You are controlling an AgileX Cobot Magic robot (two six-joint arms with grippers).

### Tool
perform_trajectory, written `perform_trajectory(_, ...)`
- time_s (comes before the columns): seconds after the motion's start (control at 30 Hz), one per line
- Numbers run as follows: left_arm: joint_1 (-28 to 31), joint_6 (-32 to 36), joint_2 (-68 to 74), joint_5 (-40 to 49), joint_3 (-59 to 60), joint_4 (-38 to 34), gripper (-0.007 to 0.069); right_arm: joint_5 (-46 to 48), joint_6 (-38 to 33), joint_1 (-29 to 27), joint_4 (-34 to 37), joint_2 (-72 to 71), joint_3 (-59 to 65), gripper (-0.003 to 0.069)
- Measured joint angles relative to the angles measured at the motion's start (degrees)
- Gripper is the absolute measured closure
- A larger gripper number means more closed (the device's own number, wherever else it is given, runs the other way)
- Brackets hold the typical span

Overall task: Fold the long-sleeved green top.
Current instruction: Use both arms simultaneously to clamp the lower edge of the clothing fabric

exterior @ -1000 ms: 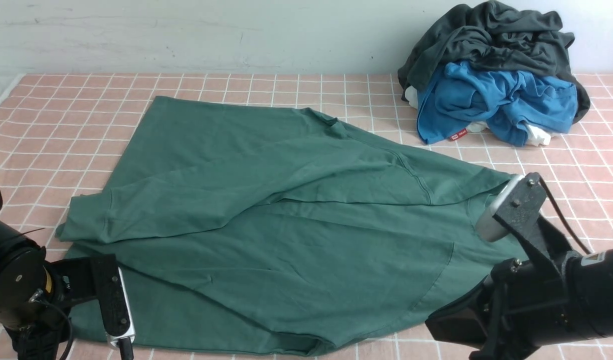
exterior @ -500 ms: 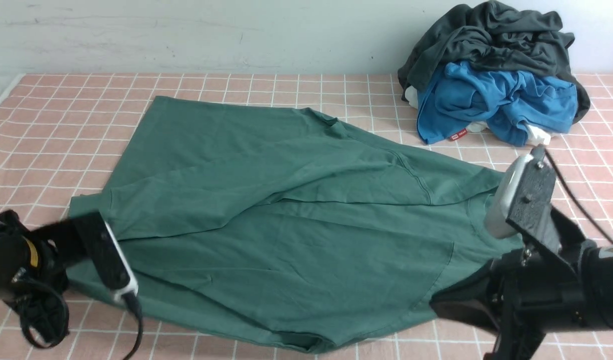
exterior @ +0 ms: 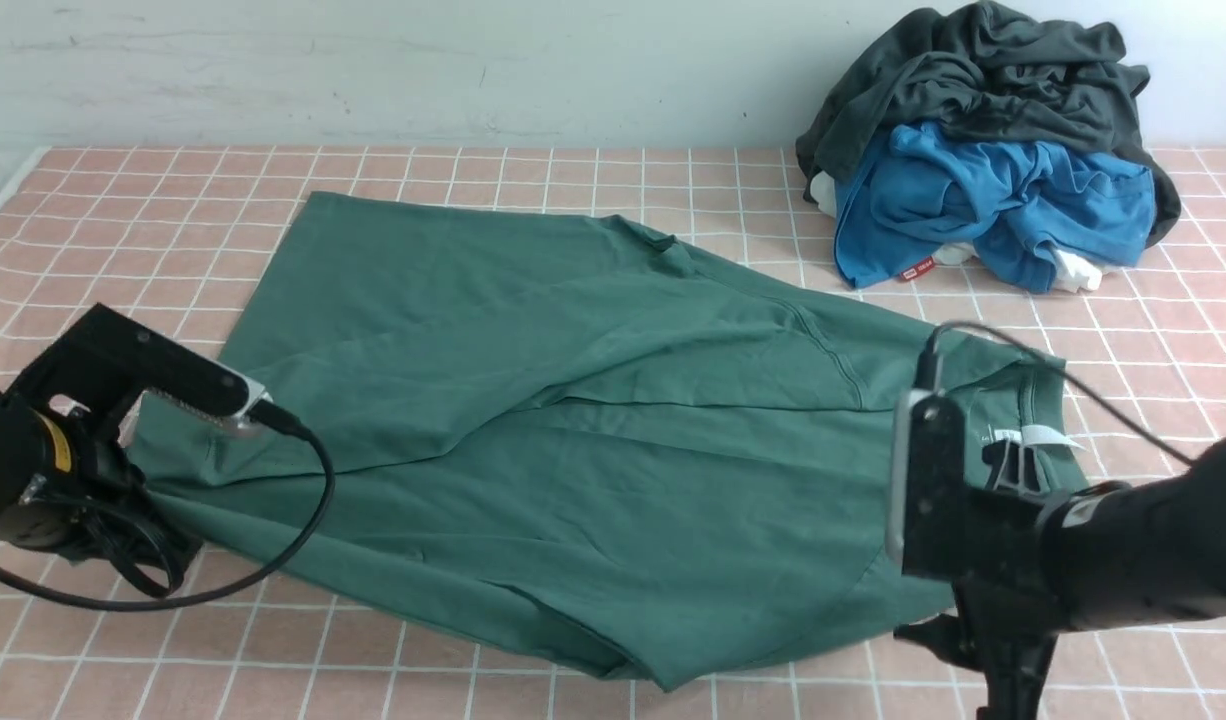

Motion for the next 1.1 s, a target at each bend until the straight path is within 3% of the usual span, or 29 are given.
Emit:
perform_trajectory(0.23,0.0,-1.4,0.0,1.2,-0.5,-0.1,0.0619,-7.2,0.0,0.0,-5.8,4.8,-0.2,0.0370)
perform_trajectory(0.47,0.0,-1.4,0.0,4.1,-0.6,-2.0,0.0619,-7.1,1.9,0.0,-6.6,4.8,-0.4,0.0637)
perform_trajectory(0.57,0.0,-1.4,-0.7,7.7,-1.0,-3.8,0.0619,-4.8,6.1,0.0,-6.7,3.2,-0.4,0.0659)
perform_trajectory(0.73,0.0,-1.4,-5.3,21.1,-6.3,-9.3,0.0619,3.8,20.1,-0.7,-9.5,-4.5,-1.0,0.0661)
perform_trajectory(0.93,0.0,-1.4,-3.0,19.9,-17.9,-13.0,0.0619,8.3,31.9,-6.0,-14.5,-5.0,-9.3,0.0662)
perform_trajectory(1.07,0.0,-1.0,2.6,20.8,-25.4,-13.4,0.0619,12.7,34.8,-8.9,-15.5,-1.0,-17.2,0.0662)
perform_trajectory(1.1,0.0,0.6,5.3,24.3,-26.7,-14.1,0.0619,17.5,35.1,-9.2,-15.8,1.0,-19.7,0.0662)
